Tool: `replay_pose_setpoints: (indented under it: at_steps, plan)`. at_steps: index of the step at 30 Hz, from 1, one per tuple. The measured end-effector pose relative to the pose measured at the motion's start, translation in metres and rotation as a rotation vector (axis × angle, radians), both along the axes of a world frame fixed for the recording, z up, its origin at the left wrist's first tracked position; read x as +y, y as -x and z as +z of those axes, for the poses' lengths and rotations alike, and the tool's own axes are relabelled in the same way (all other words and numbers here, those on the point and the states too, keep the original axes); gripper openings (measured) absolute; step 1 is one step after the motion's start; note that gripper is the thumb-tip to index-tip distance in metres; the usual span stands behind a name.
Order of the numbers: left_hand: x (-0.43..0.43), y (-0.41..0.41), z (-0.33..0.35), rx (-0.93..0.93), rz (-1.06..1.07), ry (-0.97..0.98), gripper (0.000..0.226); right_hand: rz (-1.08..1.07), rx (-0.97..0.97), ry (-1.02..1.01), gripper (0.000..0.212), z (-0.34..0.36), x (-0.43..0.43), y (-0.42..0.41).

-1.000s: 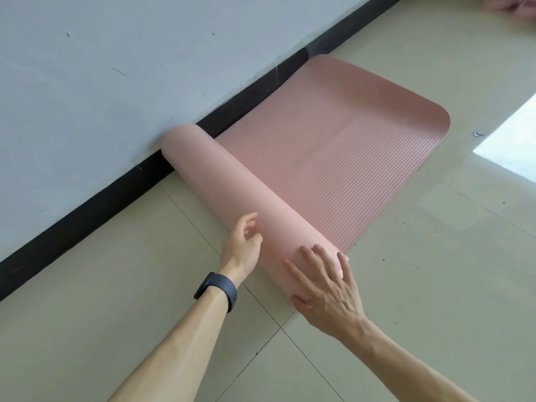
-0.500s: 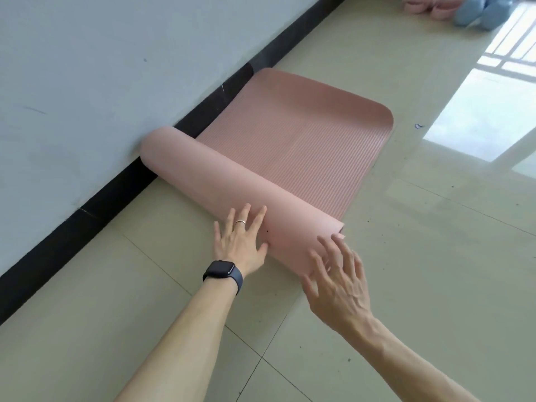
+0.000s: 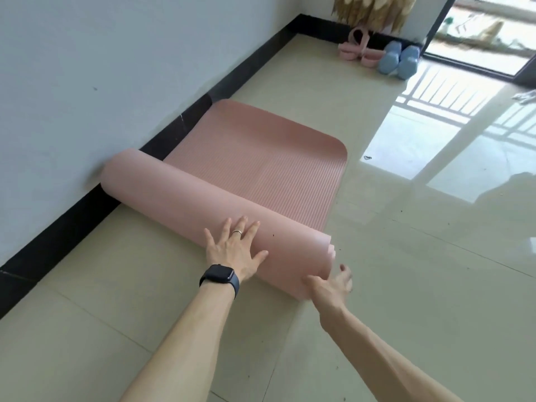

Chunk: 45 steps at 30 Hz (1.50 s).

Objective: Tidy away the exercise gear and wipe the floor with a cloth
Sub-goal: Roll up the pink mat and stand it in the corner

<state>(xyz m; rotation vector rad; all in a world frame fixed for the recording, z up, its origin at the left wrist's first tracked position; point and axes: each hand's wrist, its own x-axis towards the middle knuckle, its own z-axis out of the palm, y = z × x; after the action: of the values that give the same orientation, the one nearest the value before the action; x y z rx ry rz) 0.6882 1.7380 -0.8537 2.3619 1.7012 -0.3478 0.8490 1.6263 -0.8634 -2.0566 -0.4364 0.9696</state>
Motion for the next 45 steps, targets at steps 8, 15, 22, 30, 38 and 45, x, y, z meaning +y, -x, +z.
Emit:
replay_pose_setpoints:
  at_steps: [8,15,22,30,38,45]
  plan:
    - [0.001,0.022,-0.006,-0.009,-0.076,0.135,0.084,0.271,0.149,0.248,0.049,0.043,0.008,-0.004]
    - [-0.009,0.03,-0.012,0.057,-0.132,0.063,0.093,0.654,-0.689,0.344,0.107,0.01,-0.03,0.042]
    - [-0.011,0.039,-0.014,-0.023,-0.161,-0.042,0.087,0.887,-0.945,0.274,0.13,-0.044,-0.024,0.042]
    - [0.011,0.011,-0.033,-0.146,0.06,-0.127,0.105,1.081,-0.767,0.236,0.123,-0.025,0.09,-0.083]
    - [0.072,-0.091,-0.019,-0.126,0.087,-0.095,0.093,1.299,-0.913,0.258,0.097,0.042,0.207,-0.154]
    - [0.156,-0.137,0.009,0.017,0.03,-0.076,0.08,1.283,-0.996,0.136,0.118,0.002,0.162,-0.147]
